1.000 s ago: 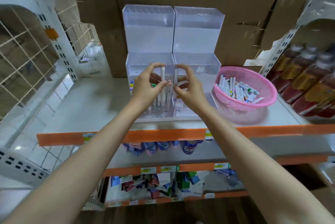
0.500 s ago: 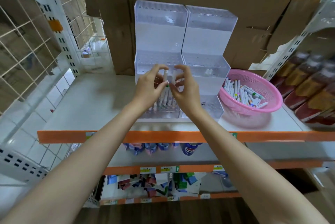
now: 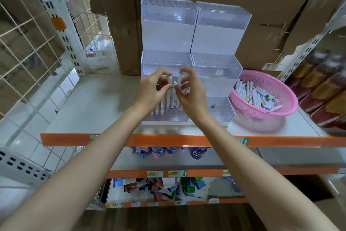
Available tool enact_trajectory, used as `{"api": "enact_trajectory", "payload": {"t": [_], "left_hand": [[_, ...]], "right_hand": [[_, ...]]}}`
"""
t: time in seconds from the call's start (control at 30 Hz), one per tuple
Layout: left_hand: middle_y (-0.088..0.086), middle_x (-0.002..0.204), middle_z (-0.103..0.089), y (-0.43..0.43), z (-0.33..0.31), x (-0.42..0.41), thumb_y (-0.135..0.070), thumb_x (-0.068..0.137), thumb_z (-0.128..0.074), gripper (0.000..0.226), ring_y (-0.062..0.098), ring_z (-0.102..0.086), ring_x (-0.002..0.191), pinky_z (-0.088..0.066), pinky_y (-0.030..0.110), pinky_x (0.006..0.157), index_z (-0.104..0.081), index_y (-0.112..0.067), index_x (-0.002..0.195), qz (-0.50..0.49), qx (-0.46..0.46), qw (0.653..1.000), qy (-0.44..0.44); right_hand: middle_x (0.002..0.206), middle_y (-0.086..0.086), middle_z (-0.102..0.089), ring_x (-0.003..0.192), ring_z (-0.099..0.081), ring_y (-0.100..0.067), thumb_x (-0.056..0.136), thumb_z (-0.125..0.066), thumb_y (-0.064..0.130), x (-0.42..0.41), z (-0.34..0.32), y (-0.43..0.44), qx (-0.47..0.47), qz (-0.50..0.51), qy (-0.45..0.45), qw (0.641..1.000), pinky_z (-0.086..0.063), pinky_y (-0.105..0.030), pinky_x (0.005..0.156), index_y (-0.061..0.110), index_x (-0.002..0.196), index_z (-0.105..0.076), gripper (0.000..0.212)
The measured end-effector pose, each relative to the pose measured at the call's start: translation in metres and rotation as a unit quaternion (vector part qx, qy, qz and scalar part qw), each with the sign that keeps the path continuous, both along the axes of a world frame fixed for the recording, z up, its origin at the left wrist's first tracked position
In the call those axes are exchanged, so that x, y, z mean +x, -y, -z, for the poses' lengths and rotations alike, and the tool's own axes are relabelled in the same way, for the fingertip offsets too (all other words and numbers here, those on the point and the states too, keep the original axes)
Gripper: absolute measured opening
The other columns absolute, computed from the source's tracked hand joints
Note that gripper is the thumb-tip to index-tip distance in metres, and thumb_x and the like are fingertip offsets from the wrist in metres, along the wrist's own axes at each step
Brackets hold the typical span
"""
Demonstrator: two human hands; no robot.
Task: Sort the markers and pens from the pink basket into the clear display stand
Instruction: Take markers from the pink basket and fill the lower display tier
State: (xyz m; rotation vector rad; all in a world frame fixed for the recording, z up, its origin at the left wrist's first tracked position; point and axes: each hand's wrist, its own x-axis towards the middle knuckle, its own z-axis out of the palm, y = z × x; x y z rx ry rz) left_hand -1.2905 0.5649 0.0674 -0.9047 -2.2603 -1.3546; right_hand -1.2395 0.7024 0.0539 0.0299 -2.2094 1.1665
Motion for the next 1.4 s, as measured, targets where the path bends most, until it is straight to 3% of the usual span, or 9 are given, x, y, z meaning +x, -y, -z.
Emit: {"api": "enact_trajectory", "payload": {"t": [0.1,0.3,0.67,1.13,1.4], "left_hand": [[-0.002,0.077,-0.066,0.002,0.001,-0.001,-0.012,0.081,-0.074,0.024,0.015,-0.066,0.073,-0.056,0.035,0.073,-0.064,-0.010,0.102,-0.001,-0.016,1.000,-0.008],[0.003,0.080,-0.069,0.003,0.001,0.000,-0.010,0.079,-0.075,0.021,0.015,-0.066,0.073,-0.057,0.032,0.073,-0.064,-0.006,0.097,0.016,-0.039,0.999,-0.033],[0.001,0.077,-0.069,0.010,-0.007,-0.010,-0.015,0.085,-0.070,0.014,0.015,-0.066,0.069,-0.056,0.035,0.070,-0.068,-0.004,0.093,0.031,-0.044,0.998,-0.032],[-0.003,0.074,-0.066,0.009,-0.012,-0.009,-0.013,0.082,-0.073,0.010,0.011,-0.064,0.068,-0.055,0.026,0.067,-0.068,-0.006,0.087,0.068,-0.039,0.997,-0.016],[0.004,0.078,-0.068,0.010,0.000,-0.014,-0.011,0.083,-0.071,0.010,0.017,-0.065,0.070,-0.055,0.036,0.067,-0.064,-0.006,0.088,0.066,-0.099,0.991,-0.064]], "right_hand": [[0.081,0.012,-0.052,0.069,-0.058,-0.010,0.087,-0.065,0.008,-0.001,0.000,0.001,0.000,0.000,0.006,1.000,-0.048,-0.022,0.056,0.019,0.119,-0.048,0.038],[0.082,0.009,-0.052,0.069,-0.057,-0.009,0.087,-0.065,0.008,0.000,-0.001,0.002,0.003,0.005,0.011,1.000,-0.049,-0.022,0.057,0.019,0.119,-0.048,0.038],[0.077,0.017,-0.051,0.068,-0.058,-0.012,0.089,-0.064,0.010,0.000,-0.002,0.002,0.038,0.011,0.019,0.999,-0.056,-0.037,0.062,0.019,0.117,-0.047,0.034],[0.076,0.018,-0.051,0.065,-0.057,-0.006,0.088,-0.065,0.009,-0.001,-0.002,0.000,0.057,0.009,0.017,0.998,-0.047,-0.018,0.058,0.016,0.118,-0.048,0.035],[0.076,0.017,-0.052,0.065,-0.056,-0.006,0.087,-0.066,0.009,-0.002,-0.002,0.001,0.055,0.008,0.017,0.998,-0.051,-0.026,0.060,0.016,0.117,-0.048,0.036]]}}
